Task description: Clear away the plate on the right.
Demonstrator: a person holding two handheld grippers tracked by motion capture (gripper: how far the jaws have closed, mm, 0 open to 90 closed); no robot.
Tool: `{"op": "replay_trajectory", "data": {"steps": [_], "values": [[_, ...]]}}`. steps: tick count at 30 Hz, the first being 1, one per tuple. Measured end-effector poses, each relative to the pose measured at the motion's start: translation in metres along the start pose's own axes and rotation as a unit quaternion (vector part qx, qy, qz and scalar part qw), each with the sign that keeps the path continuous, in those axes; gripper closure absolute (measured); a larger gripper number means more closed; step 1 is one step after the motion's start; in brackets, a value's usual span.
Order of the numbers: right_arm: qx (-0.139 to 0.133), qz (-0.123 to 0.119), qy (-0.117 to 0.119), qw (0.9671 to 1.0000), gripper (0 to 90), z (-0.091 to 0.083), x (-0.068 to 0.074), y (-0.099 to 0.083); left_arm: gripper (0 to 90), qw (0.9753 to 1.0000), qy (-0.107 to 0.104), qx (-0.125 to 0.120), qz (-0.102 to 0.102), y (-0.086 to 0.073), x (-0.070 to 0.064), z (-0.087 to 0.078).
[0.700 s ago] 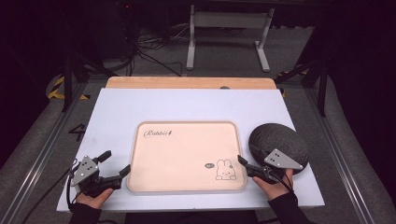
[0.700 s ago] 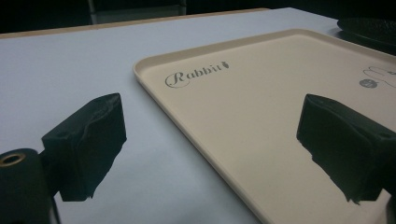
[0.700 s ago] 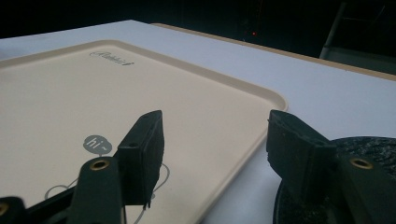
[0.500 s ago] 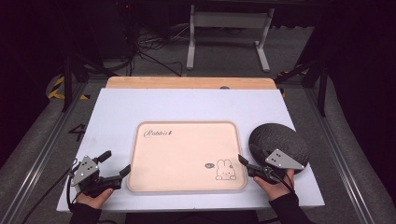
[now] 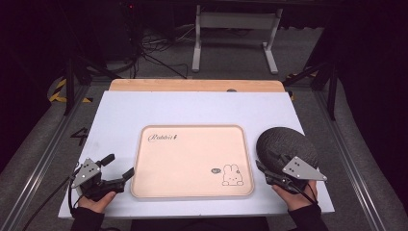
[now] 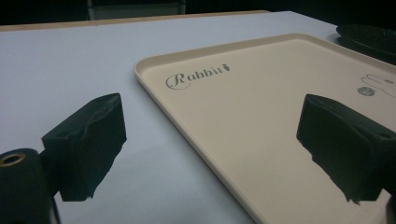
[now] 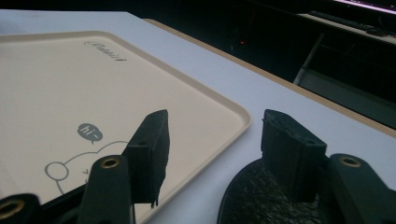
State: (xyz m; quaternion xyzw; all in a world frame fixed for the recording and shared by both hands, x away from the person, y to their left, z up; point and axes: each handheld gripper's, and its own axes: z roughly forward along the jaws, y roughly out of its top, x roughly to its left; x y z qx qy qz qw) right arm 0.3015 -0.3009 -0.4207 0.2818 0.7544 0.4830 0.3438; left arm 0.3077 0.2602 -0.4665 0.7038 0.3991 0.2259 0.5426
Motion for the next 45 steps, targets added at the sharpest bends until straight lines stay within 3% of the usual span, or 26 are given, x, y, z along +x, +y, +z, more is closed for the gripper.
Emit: {"op": "replay_trajectory", "data": {"steps": [11, 14, 18, 20, 23, 31, 35, 37, 43, 45], "values": [[0.014, -0.055, -0.004, 0.9984, 45.5, -0.012, -0.010, -0.002, 9.4, 1.0000, 0.003, 0.002, 0.000, 0.001, 0.002, 0.000], [0.004, -0.087, -0.011, 0.9962, 47.5, -0.013, -0.010, -0.003, 9.6, 1.0000, 0.006, 0.001, -0.004, 0.001, 0.002, -0.001], [0.023, -0.127, -0.024, 0.9914, 49.6, -0.017, -0.007, -0.003, 9.9, 0.9999, 0.011, -0.003, -0.011, 0.003, 0.005, 0.000], [0.031, -0.150, -0.028, 0.9879, 49.6, -0.018, -0.005, -0.004, 10.2, 0.9998, 0.009, -0.002, -0.016, 0.003, 0.006, 0.001], [0.044, -0.200, -0.051, 0.9775, 48.6, -0.021, 0.001, -0.006, 10.6, 0.9998, 0.006, 0.003, -0.020, 0.003, 0.007, 0.004], [0.095, -0.263, -0.048, 0.9589, 52.4, -0.022, 0.009, -0.015, 10.8, 0.9998, 0.008, 0.003, -0.018, 0.002, 0.010, 0.007], [0.120, -0.308, -0.046, 0.9427, 54.0, -0.021, 0.016, -0.019, 10.8, 0.9999, 0.005, 0.004, -0.015, 0.002, 0.010, 0.008], [0.131, -0.321, -0.047, 0.9366, 55.3, -0.021, 0.018, -0.020, 10.8, 0.9999, 0.005, 0.004, -0.014, 0.002, 0.010, 0.008], [0.156, -0.344, -0.049, 0.9245, 57.9, -0.020, 0.021, -0.026, 10.8, 0.9999, 0.003, 0.004, -0.013, 0.002, 0.010, 0.008], [0.162, -0.347, -0.049, 0.9227, 59.9, -0.020, 0.023, -0.027, 10.8, 0.9999, 0.003, 0.004, -0.013, 0.002, 0.010, 0.009]]}}
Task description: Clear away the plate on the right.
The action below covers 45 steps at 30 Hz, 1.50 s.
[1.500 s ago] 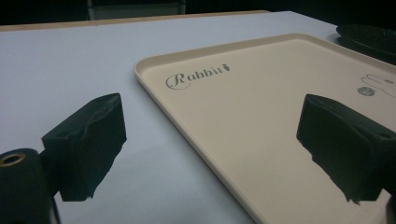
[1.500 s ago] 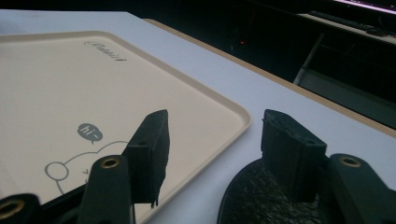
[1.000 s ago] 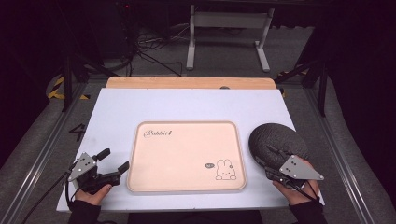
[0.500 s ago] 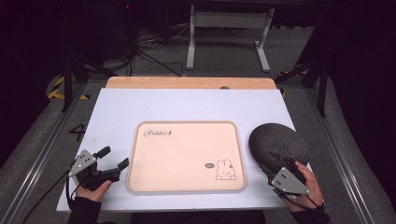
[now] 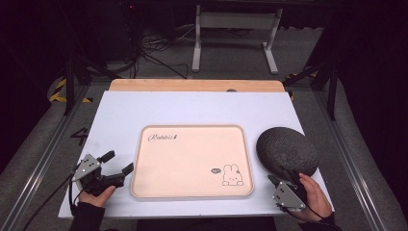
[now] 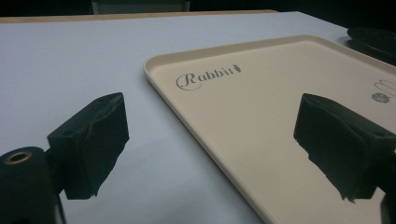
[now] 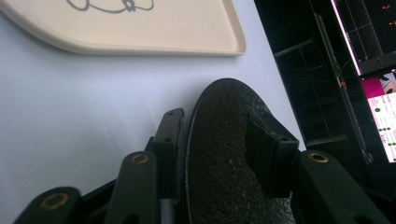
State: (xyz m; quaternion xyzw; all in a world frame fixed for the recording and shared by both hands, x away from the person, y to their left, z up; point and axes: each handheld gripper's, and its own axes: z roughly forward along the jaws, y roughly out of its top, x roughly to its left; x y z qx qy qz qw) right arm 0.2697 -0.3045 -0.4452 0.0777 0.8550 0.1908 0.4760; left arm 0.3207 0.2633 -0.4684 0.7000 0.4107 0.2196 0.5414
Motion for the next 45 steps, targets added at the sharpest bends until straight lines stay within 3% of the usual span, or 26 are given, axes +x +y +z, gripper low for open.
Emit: {"op": "replay_trajectory", "data": {"steps": [7, 12, 14, 18, 25, 27, 29, 38, 45], "values": [[0.027, -0.040, -0.001, 0.9988, 62.0, 0.002, 0.008, 0.000, 10.8, 1.0000, -0.001, 0.001, -0.002, 0.000, 0.001, 0.000], [0.046, -0.080, -0.009, 0.9956, 61.8, 0.006, 0.012, -0.001, 10.8, 1.0000, -0.002, 0.000, -0.002, 0.000, 0.001, 0.000], [0.051, -0.083, -0.012, 0.9952, 62.4, 0.008, 0.014, -0.002, 10.8, 1.0000, -0.002, 0.001, -0.002, 0.001, 0.001, 0.001], [0.067, -0.117, -0.022, 0.9906, 62.3, 0.010, 0.016, -0.002, 10.8, 1.0000, -0.002, 0.001, -0.001, 0.000, 0.001, 0.001], [0.084, -0.144, -0.037, 0.9853, 62.7, 0.015, 0.018, -0.005, 10.8, 1.0000, -0.001, 0.000, -0.001, 0.001, 0.001, 0.001], [0.088, -0.150, -0.041, 0.9839, 63.2, 0.016, 0.018, -0.005, 10.8, 1.0000, -0.002, 0.000, -0.001, 0.001, 0.001, 0.001], [0.085, -0.142, -0.047, 0.9851, 63.9, 0.017, 0.019, -0.006, 10.8, 1.0000, -0.002, 0.000, -0.001, 0.001, 0.001, 0.001], [0.105, -0.162, -0.054, 0.9797, 66.7, 0.024, 0.022, -0.008, 10.8, 1.0000, -0.002, 0.000, -0.004, 0.001, 0.002, 0.001], [0.115, -0.159, -0.062, 0.9786, 68.6, 0.029, 0.022, -0.012, 10.8, 1.0000, -0.001, -0.003, -0.007, 0.000, 0.002, 0.001]]}}
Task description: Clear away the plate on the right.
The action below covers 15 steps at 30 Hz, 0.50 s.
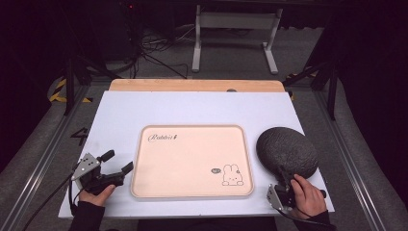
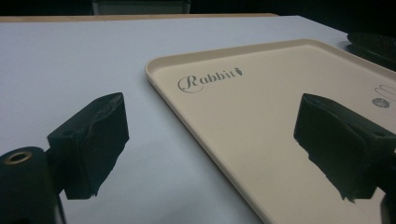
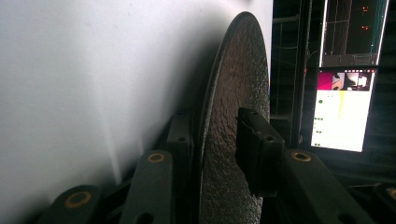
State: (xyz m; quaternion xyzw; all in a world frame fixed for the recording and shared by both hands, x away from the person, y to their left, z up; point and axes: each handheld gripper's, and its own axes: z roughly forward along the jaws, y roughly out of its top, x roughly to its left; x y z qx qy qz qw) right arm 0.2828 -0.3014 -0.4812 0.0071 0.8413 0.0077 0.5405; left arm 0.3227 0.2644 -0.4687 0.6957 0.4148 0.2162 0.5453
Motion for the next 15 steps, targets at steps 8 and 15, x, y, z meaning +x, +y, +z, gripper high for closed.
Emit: {"op": "replay_trajectory", "data": {"steps": [8, 15], "values": [[0.010, -0.003, 0.008, 0.9999, 77.7, 0.0016, 0.0017, 0.0026, 10.9, 1.0000, 0.001, 0.000, -0.001, 0.0000, -0.0001, -0.0001], [0.017, 0.001, 0.011, 0.9998, 81.0, 0.0016, 0.0021, 0.0038, 11.0, 1.0000, 0.002, -0.001, 0.000, 0.0001, 0.0004, -0.0002]]}}
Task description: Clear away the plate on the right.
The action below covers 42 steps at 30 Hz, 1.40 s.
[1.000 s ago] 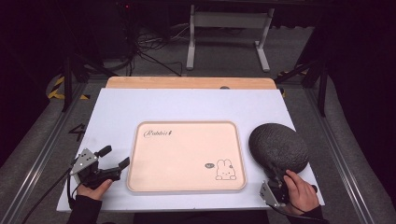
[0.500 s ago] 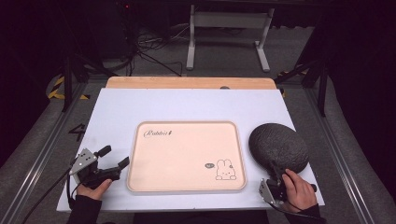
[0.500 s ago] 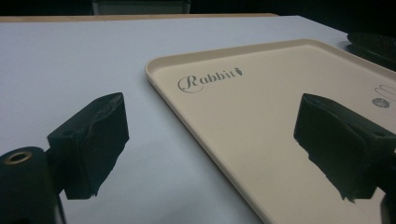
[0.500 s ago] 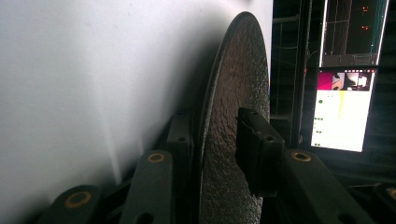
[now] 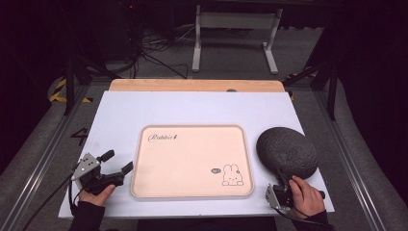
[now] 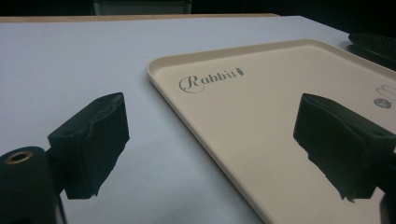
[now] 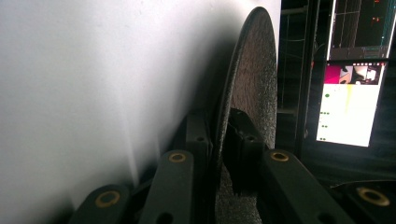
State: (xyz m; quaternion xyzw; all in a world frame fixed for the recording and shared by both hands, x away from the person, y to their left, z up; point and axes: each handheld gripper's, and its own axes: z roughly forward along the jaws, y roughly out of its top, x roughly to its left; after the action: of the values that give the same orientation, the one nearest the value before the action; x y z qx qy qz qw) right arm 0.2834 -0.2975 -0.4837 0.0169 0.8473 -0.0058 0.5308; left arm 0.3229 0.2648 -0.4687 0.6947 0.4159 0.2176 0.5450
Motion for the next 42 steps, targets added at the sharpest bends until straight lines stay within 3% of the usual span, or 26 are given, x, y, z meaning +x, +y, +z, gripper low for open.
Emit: {"op": "replay_trajectory", "data": {"steps": [9, 17, 28, 42], "values": [[0.009, 0.024, -0.017, 0.9995, 85.5, -0.005, -0.007, -0.001, 11.1, 1.0000, 0.001, 0.000, -0.001, 0.000, 0.000, 0.000], [0.011, 0.045, -0.008, 0.9989, 86.1, -0.007, -0.013, -0.003, 11.1, 1.0000, 0.001, 0.000, -0.001, 0.000, 0.000, 0.000], [0.005, 0.050, 0.010, 0.9987, 85.6, -0.016, -0.022, -0.001, 11.1, 1.0000, 0.002, 0.004, 0.003, 0.000, 0.000, 0.000], [-0.017, 0.047, -0.023, 0.9985, 85.4, -0.036, -0.036, 0.006, 11.2, 1.0000, 0.004, 0.004, 0.003, 0.000, -0.001, 0.000]]}}
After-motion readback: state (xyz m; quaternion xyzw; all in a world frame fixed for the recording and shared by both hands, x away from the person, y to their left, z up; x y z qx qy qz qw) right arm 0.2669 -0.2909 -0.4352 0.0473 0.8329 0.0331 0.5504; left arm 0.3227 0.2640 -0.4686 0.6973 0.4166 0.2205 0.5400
